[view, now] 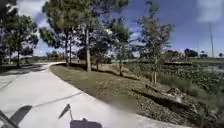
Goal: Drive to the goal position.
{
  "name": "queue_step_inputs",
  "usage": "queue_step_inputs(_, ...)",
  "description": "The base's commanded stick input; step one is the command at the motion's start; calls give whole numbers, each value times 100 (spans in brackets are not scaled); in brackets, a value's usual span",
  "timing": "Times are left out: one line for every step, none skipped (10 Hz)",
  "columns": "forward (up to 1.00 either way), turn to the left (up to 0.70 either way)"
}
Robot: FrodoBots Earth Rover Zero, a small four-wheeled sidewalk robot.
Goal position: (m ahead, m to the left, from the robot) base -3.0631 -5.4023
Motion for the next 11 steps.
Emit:
queue_step_inputs(0,-85)
queue_step_inputs(0,-85)
queue_step_inputs(0,-85)
queue_step_inputs(0,-85)
queue_step_inputs(0,-85)
queue_step_inputs(0,-85)
queue_step_inputs(0,-85)
queue_step_inputs(0,-85)
queue_step_inputs(0,-85)
queue_step_inputs(0,-85)
queue_step_inputs(0,-85)
